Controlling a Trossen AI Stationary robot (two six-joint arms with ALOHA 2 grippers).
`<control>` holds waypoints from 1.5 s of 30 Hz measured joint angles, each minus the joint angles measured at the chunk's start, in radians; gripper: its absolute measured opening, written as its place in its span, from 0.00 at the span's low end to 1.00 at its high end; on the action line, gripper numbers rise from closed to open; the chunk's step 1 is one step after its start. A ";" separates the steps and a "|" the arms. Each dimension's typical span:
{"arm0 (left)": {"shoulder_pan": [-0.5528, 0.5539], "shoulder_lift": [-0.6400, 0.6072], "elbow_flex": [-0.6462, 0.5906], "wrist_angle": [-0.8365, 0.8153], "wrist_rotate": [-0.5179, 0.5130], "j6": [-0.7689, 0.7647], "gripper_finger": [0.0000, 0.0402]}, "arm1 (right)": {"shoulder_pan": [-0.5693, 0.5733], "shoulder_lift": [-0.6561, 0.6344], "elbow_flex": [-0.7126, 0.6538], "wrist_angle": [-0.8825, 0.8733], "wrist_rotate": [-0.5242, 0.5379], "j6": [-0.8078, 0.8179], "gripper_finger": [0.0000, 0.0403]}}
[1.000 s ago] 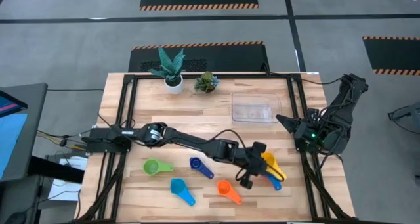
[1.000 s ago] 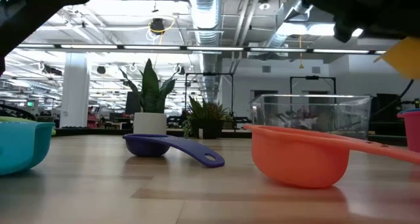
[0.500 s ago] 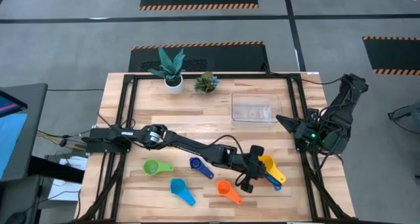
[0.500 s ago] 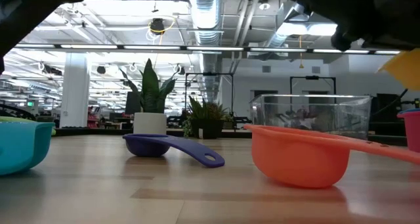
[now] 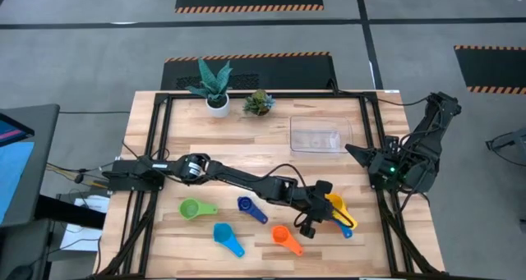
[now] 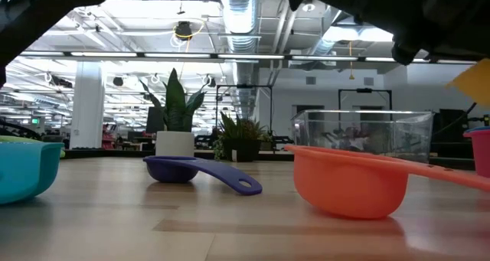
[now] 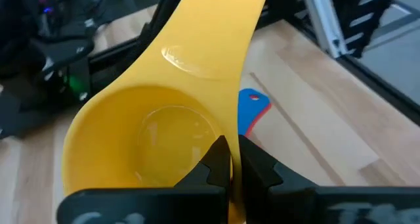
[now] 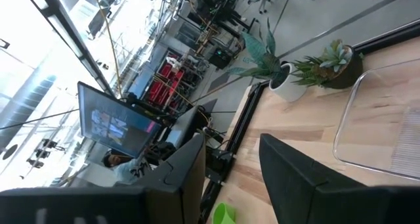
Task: Nest measuring cups in basket
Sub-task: Stack the yellow nest measuring cup on the blue nest measuring cup
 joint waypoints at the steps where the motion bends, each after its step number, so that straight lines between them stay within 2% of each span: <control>1: 0.000 0.000 0.000 0.004 0.009 0.011 0.00 | 0.000 0.000 0.000 0.000 0.000 0.000 0.41; 6: 0.002 0.000 0.000 -0.002 0.048 0.025 0.00 | 0.000 0.000 0.000 0.000 0.000 0.000 0.42; 14: 0.002 0.000 0.000 -0.007 0.053 0.036 0.00 | 0.000 0.000 0.000 0.002 0.001 0.000 0.41; 29: 0.010 0.000 0.000 -0.006 0.070 0.080 0.14 | 0.000 0.000 0.000 0.002 0.001 0.000 0.41; 34: 0.013 0.000 0.000 0.014 0.081 0.119 0.17 | 0.000 0.000 0.000 0.002 0.001 0.000 0.42; 45: 0.016 0.000 0.000 0.056 0.143 0.241 0.17 | 0.000 0.000 0.000 0.002 0.000 0.010 0.42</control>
